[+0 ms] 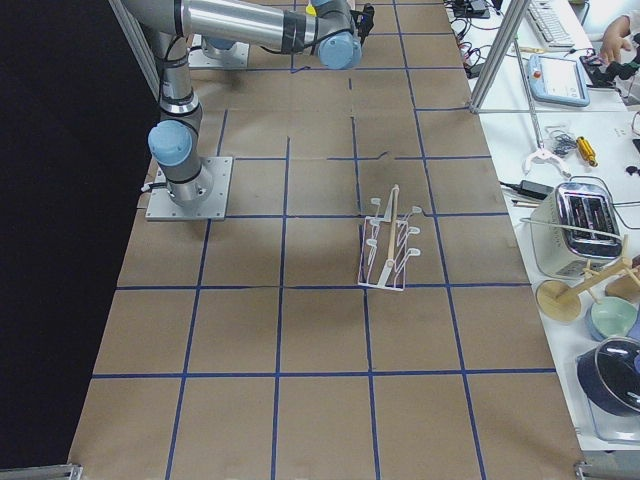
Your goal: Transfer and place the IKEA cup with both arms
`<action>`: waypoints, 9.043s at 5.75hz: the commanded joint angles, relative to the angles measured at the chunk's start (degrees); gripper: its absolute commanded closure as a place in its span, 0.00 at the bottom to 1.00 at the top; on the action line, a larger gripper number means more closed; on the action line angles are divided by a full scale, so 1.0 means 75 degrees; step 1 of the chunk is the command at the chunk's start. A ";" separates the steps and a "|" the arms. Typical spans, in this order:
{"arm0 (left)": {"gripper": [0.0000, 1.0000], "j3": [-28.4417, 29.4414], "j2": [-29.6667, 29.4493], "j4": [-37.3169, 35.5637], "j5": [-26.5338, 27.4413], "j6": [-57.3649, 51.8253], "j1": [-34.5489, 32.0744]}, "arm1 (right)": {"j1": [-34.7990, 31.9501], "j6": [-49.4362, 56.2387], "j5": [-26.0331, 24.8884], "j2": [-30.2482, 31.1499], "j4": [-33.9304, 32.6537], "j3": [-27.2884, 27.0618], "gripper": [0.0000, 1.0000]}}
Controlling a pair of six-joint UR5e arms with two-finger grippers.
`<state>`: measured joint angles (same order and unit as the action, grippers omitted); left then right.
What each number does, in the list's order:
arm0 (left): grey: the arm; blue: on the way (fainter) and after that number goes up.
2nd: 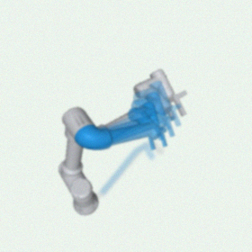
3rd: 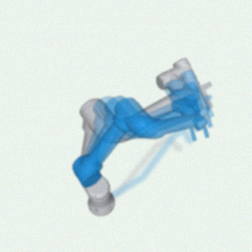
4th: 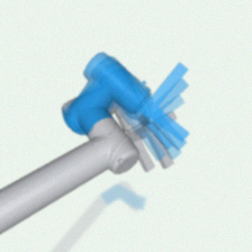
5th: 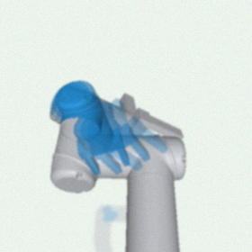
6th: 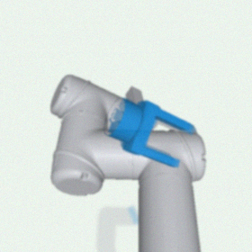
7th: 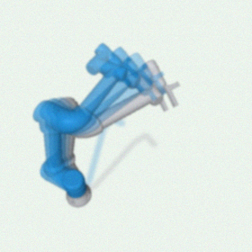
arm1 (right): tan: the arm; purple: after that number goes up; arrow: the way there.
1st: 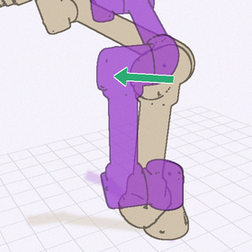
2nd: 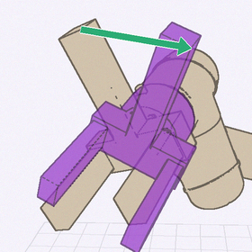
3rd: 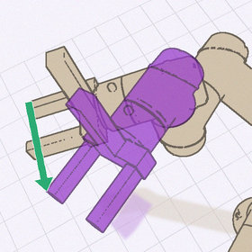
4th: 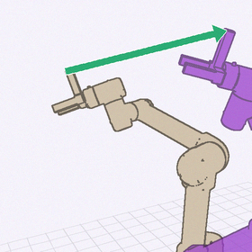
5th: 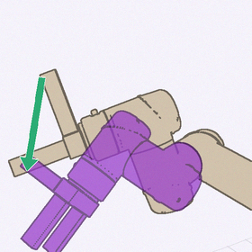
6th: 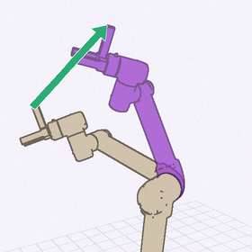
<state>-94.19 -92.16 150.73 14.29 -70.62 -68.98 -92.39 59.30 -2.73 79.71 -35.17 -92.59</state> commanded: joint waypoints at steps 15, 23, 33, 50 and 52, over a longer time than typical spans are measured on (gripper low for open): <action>0.99 0.0301 -0.0169 -0.0233 0.0028 0.0497 -0.0634 | 0.1697 -0.0823 -0.2567 0.0001 -0.0394 0.0471 0.00; 1.00 -0.0364 -0.0577 -0.8894 1.0318 0.7096 -0.0892 | -0.0185 -0.8435 -1.1413 0.0458 -0.6936 0.1259 0.00; 0.91 -0.1480 -0.2208 -1.1918 1.1149 0.6780 0.0245 | 0.0214 -0.8597 -1.1776 0.0961 -0.6948 0.1013 0.00; 0.02 0.1063 0.0206 -0.7617 1.0271 0.9697 -0.3295 | 0.0178 -0.8610 -1.1788 0.0938 -0.6948 0.1013 0.00; 0.02 0.1063 0.0206 -0.7629 1.0317 0.9674 -0.3294 | 0.0178 -0.8610 -1.1788 0.0938 -0.6948 0.1013 0.00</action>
